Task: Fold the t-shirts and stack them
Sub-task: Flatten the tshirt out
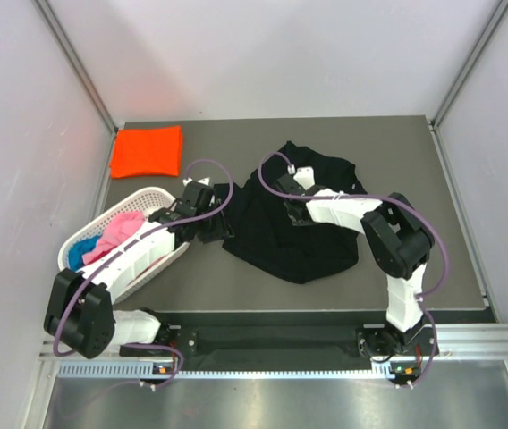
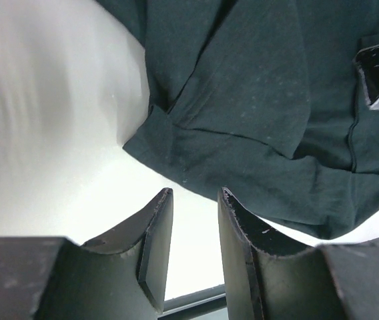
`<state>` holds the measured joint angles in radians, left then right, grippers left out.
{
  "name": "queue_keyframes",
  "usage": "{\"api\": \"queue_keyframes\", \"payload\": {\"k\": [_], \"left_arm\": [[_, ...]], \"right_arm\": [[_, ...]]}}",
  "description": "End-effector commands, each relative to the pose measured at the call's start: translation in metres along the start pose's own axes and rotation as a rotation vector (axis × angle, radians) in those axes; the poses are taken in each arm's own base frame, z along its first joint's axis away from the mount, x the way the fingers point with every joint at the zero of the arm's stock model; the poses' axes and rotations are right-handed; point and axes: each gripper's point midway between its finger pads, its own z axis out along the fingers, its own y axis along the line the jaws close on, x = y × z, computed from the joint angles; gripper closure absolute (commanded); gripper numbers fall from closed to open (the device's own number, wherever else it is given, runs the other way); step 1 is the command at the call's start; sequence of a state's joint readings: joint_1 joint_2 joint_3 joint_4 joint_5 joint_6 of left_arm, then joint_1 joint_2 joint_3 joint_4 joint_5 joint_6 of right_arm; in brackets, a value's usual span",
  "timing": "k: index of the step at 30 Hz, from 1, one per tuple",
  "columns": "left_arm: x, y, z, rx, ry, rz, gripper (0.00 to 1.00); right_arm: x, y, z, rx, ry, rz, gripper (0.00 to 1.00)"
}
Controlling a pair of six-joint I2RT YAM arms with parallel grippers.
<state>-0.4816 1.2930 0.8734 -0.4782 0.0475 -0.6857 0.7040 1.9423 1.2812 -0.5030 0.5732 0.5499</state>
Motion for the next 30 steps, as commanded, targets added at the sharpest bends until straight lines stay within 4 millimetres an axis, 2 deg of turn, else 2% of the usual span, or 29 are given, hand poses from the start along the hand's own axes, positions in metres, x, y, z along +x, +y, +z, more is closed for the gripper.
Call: {"api": "queue_keyframes", "payload": {"k": [1,5,8,9,10,11,13,14,16,17,18,19,20,21,22,23,24,25,26,28,30], "left_arm": [[-0.008,-0.008,-0.005,0.035,-0.045,0.000,0.62],[-0.010,-0.010,-0.008,0.040,-0.051,0.000,0.62],[-0.010,-0.009,-0.008,0.036,-0.054,0.002,0.62],[-0.011,-0.010,-0.009,0.038,-0.056,0.006,0.62],[-0.012,-0.010,-0.008,0.034,-0.052,0.011,0.62],[-0.013,-0.010,-0.008,0.030,-0.055,0.017,0.61],[-0.019,-0.008,-0.011,0.002,-0.059,0.034,0.62],[-0.021,-0.009,-0.012,0.001,-0.060,0.040,0.61],[-0.031,-0.007,-0.015,-0.033,-0.090,0.067,0.61],[-0.033,-0.006,-0.015,-0.044,-0.092,0.071,0.61],[-0.039,-0.007,-0.017,-0.056,-0.106,0.080,0.60],[-0.037,-0.003,-0.014,-0.077,-0.089,0.084,0.60],[-0.039,-0.003,-0.013,-0.083,-0.089,0.089,0.59],[-0.039,-0.003,-0.011,-0.090,-0.083,0.097,0.57],[-0.040,-0.002,-0.011,-0.094,-0.085,0.100,0.56],[-0.040,-0.001,-0.009,-0.097,-0.080,0.106,0.55],[-0.038,0.001,-0.005,-0.107,-0.070,0.112,0.54],[-0.038,0.003,-0.002,-0.117,-0.067,0.114,0.53],[-0.037,0.004,0.000,-0.126,-0.059,0.115,0.53],[-0.033,0.008,0.008,-0.144,-0.036,0.111,0.52],[-0.027,0.010,0.013,-0.149,-0.010,0.100,0.52]], "right_arm": [[-0.006,0.002,0.009,0.006,-0.004,0.022,0.67],[-0.003,0.002,0.012,-0.015,0.010,0.039,0.72],[-0.007,-0.005,0.010,-0.017,0.007,0.058,0.87],[-0.010,-0.008,0.009,-0.019,0.002,0.060,0.97],[-0.014,-0.014,0.008,-0.013,-0.001,0.071,1.00],[-0.026,-0.019,0.000,-0.024,-0.026,0.092,1.00],[-0.036,-0.030,-0.006,-0.042,-0.031,0.109,1.00],[-0.047,-0.036,-0.016,-0.058,-0.053,0.132,1.00],[-0.054,-0.049,-0.024,-0.066,-0.054,0.149,1.00],[-0.062,-0.055,-0.037,-0.084,-0.081,0.170,1.00],[-0.058,-0.058,-0.042,-0.100,-0.069,0.169,1.00],[-0.058,-0.065,-0.045,-0.105,-0.069,0.184,1.00],[-0.063,-0.073,-0.059,-0.125,-0.096,0.211,1.00],[-0.050,-0.079,-0.060,-0.127,-0.070,0.215,1.00],[-0.047,-0.090,-0.062,-0.118,-0.070,0.242,1.00],[-0.050,-0.103,-0.076,-0.122,-0.102,0.281,1.00],[-0.032,-0.115,-0.075,-0.099,-0.068,0.306,1.00],[-0.028,-0.132,-0.075,-0.073,-0.064,0.350,1.00],[-0.030,-0.145,-0.088,-0.081,-0.101,0.394,1.00],[-0.008,-0.171,-0.088,-0.027,-0.083,0.456,1.00],[-0.003,-0.191,-0.104,-0.016,-0.131,0.511,1.00]]}}
